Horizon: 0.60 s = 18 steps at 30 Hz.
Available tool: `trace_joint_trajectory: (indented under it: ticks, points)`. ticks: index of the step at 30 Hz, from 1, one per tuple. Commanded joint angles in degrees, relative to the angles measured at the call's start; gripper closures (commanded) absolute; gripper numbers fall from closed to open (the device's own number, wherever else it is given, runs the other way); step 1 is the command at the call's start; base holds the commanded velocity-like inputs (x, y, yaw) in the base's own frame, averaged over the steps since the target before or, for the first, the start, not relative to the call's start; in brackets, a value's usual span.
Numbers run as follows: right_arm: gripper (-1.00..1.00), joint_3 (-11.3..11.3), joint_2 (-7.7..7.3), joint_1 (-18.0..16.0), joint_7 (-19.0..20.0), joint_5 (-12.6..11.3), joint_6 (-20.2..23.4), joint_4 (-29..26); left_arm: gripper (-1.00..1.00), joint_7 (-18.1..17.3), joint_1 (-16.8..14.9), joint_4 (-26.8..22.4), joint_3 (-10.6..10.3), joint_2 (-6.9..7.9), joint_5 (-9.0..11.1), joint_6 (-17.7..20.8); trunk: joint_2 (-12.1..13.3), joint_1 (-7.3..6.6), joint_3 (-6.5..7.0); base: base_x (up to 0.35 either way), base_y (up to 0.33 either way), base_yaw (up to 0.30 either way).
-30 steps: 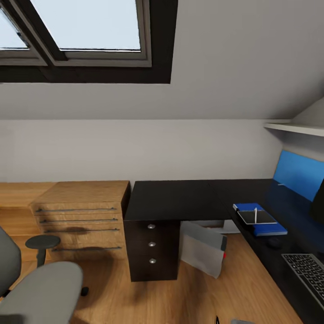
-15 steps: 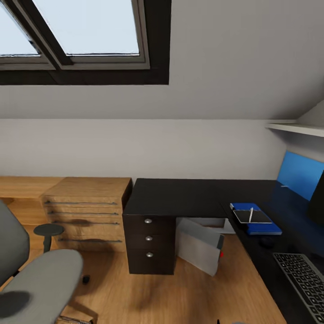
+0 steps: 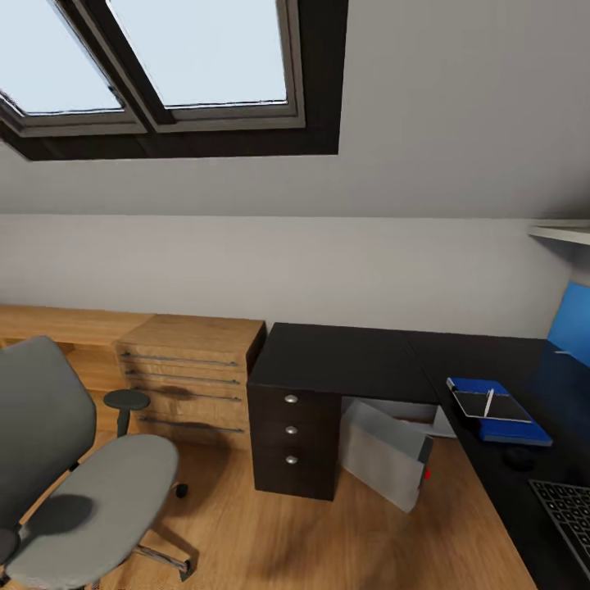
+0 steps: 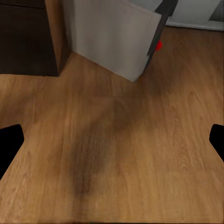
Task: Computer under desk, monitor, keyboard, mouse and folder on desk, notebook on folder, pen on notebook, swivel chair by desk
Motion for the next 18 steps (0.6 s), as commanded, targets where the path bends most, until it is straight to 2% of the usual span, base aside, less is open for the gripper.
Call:
trace_joint_trajectory:
  ticks: [1,8,18]
  points:
    - [-1.00,0.5,-0.05,0.2,-0.3,-0.1,-0.2,0.1,-1.00,-0.4,0.0,-0.1,0.0,0.00,0.6,0.0,0.0,0.00,-0.06,-0.002,-0.005,0.214]
    - [-1.00,0.6,-0.36,1.3,-0.3,0.0,-0.7,0.1,-1.00,-0.7,0.0,-0.1,0.1,0.02,0.5,0.0,0.0,0.00,-0.05,-0.001,-0.002,0.196]
    - [-1.00,0.6,-0.62,3.2,-0.3,0.2,-4.5,0.1,-1.00,-0.8,0.0,-0.1,0.1,0.71,0.6,-0.3,0.0,0.00,0.26,0.000,0.000,0.175]
